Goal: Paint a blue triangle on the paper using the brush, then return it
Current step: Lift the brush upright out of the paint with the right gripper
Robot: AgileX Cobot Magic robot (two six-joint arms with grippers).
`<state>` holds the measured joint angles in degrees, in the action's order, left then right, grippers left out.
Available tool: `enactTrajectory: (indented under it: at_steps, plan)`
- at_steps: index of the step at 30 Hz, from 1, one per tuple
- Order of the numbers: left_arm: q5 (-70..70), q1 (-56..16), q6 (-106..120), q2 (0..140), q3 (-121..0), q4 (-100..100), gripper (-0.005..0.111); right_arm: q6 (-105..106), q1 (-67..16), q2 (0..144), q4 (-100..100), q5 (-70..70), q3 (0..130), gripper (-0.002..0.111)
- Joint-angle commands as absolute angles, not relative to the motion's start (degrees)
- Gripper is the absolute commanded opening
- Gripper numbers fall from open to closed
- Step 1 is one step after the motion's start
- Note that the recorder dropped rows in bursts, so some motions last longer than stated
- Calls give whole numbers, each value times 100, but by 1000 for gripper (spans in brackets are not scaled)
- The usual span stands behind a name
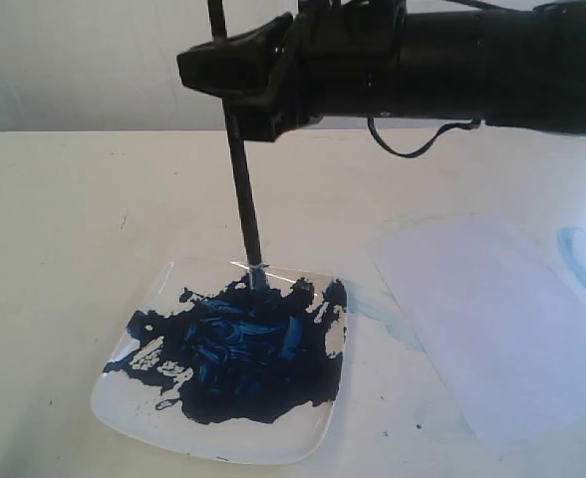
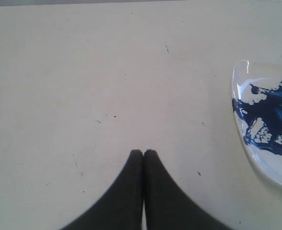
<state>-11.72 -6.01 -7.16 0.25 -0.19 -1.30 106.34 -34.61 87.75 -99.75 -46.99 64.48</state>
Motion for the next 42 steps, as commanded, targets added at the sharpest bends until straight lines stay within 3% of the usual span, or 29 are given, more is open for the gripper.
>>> enactTrajectory:
  at_steps: [1,15,26,42]
  plan:
    - [-1155,-644,-757,0,0,-93,0,10926,-3431,8828,-9995,-4375,6169,0]
    - [-1155,-644,-757,0,0,-93,0,11086,-3431,9952,-9995,-4124,6167,0]
    - [-1155,-644,-757,0,0,-93,0,10990,-3431,9248,-9995,-4464,6390,0]
    - [-1155,-643,-757,4,0,-93,0,8748,-3431,8519,-9995,-4612,6904,0]
